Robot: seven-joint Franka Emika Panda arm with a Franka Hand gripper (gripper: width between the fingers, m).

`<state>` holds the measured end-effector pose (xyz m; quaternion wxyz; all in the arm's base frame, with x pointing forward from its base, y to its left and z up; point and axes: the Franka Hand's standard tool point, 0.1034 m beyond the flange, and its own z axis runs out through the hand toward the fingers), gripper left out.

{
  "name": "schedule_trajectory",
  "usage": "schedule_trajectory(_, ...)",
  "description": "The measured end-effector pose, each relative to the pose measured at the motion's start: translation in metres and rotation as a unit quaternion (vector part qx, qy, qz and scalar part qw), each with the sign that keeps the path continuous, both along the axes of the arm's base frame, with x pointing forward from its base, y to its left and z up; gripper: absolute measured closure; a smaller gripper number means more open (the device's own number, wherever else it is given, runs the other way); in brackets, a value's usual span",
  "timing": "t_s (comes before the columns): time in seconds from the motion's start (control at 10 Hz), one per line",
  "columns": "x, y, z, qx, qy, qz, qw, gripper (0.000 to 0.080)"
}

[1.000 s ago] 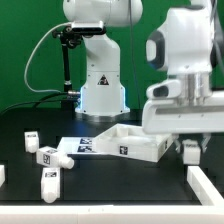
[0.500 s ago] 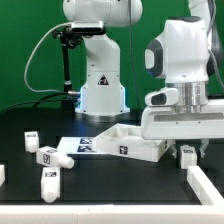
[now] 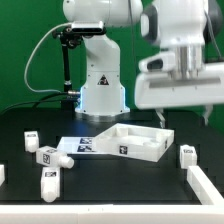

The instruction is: Assemble one leg

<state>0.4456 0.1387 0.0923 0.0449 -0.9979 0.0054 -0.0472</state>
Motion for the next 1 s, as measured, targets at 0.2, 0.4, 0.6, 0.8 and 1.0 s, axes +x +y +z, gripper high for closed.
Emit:
schedule_trajectory(0.2, 0.023, -0.019, -0.006, -0.016, -0.039, 0.097, 0.994, 0.0151)
schedule_trajectory(0.4, 0.022, -0.019, -0.007, -0.015, -0.037, 0.090, 0.995, 0.0151)
schedule_trajectory(0.6, 0.015, -0.039, -0.015, -0.030, -0.043, 0.158, 0.986, 0.0151)
schedule_trajectory(0.8, -0.008, -0.068, -0.012, -0.038, -0.041, 0.171, 0.984, 0.0151)
schedule_trajectory(1.0, -0.022, -0.087, -0.003, -0.042, -0.049, 0.148, 0.987, 0.0151)
